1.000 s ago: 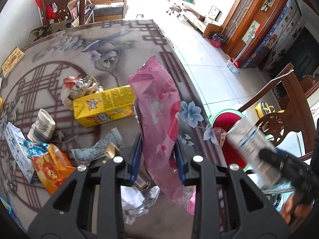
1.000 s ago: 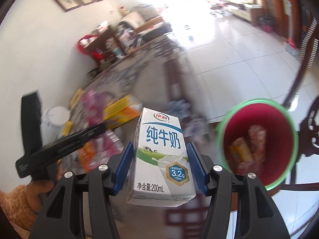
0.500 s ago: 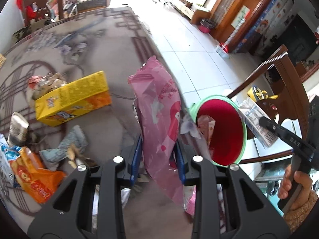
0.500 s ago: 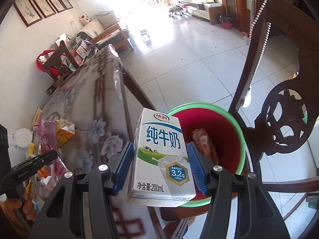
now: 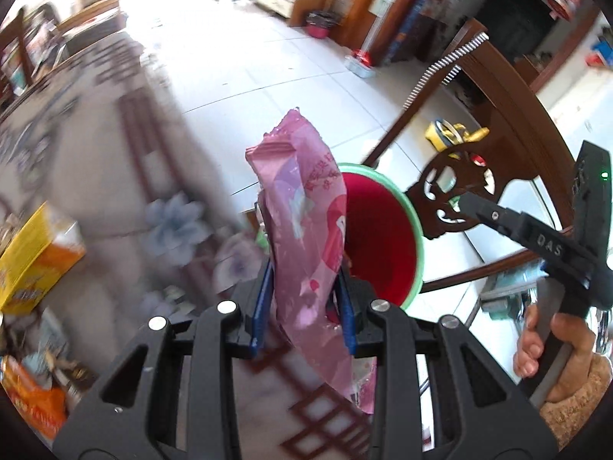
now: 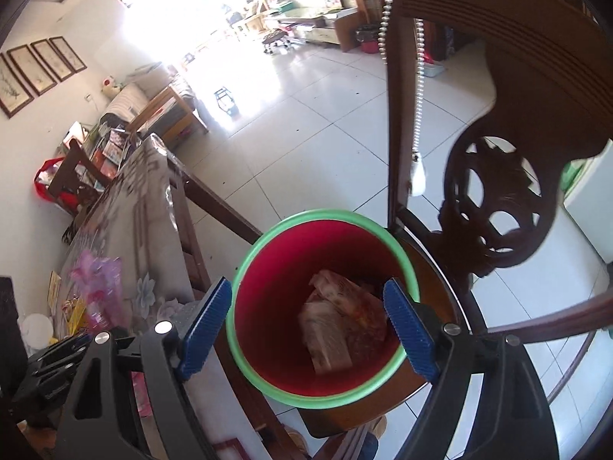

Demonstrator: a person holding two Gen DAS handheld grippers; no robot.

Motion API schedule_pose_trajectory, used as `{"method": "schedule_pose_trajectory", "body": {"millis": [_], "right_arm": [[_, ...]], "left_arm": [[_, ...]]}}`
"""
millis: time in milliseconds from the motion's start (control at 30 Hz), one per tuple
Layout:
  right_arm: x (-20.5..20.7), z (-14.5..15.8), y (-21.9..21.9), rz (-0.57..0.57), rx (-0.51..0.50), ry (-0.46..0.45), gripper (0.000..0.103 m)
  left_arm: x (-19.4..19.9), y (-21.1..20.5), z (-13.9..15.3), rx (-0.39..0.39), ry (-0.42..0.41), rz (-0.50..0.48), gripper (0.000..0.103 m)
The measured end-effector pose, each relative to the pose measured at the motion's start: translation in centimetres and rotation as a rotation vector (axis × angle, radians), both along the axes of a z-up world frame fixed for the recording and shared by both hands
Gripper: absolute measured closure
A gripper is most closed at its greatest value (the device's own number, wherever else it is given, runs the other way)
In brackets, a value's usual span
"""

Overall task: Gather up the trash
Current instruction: 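Open the right gripper over the bin while the left releases the pink bag, then move both tools back over the table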

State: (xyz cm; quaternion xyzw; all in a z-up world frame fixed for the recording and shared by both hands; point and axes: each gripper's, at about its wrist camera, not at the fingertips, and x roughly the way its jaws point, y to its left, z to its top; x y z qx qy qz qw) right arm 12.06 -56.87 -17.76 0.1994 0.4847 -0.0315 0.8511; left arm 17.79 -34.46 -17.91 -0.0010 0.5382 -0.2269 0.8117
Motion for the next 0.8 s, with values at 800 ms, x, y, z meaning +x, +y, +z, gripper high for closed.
{"method": "schedule_pose_trajectory", "body": {"millis": [800], "right_arm": [[-5.5,5.2,6.3,0.051,-0.076,-0.068,0.024]], "left_arm": [[-4.3,2.2,6.1,-0.104,-0.142,-0.022,0.039]]}}
